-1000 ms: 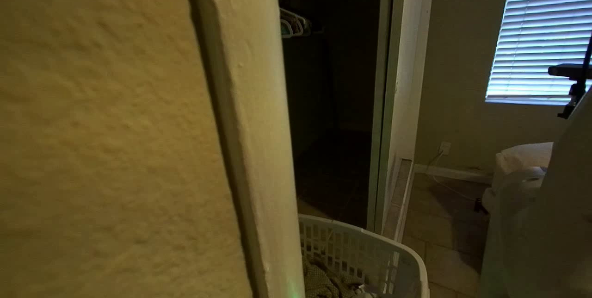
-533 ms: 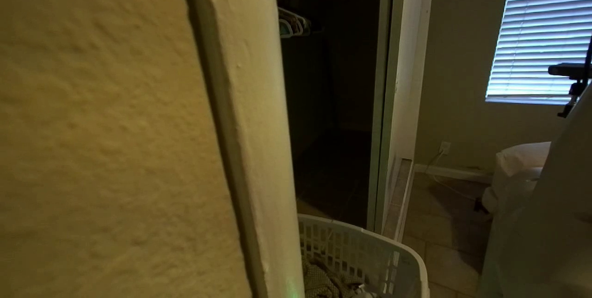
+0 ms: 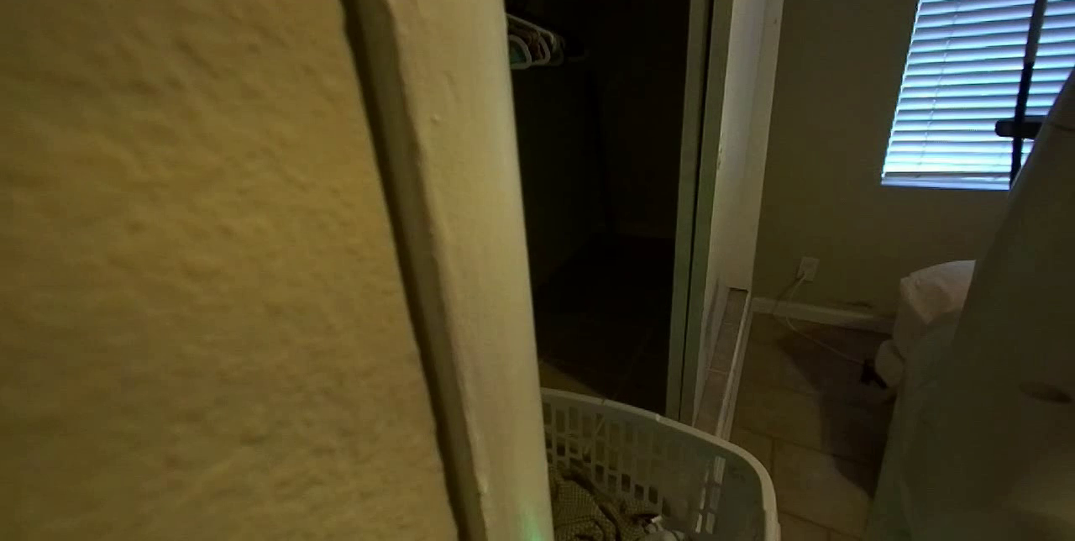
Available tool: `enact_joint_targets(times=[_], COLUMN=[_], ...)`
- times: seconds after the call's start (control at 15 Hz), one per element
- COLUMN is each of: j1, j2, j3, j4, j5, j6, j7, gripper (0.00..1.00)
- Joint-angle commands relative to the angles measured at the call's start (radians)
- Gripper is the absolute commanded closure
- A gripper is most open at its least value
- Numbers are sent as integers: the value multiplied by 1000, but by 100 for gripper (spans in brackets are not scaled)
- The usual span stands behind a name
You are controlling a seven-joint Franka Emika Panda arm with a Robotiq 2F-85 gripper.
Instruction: Put the round black object on the first shelf
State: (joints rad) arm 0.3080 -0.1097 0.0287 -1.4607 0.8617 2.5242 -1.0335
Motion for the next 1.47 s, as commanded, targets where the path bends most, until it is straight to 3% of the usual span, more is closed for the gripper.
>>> enact_joint_targets(times=[0.0,0.87,0.93,1.0,1.07,1.13,1.4], j1=[4,9,8,8,7,7,6], j2=[81,244,254,262,269,275,292], j3=[0,14,15,16,16,16,15], j4=[107,313,324,334,341,348,369], j5=[18,19,18,17,14,13,10], j6=[-9,-64,-69,-75,-82,-88,-100], j7=[32,53,59,63,68,72,91], gripper=[0,0,6,22,30,31,61])
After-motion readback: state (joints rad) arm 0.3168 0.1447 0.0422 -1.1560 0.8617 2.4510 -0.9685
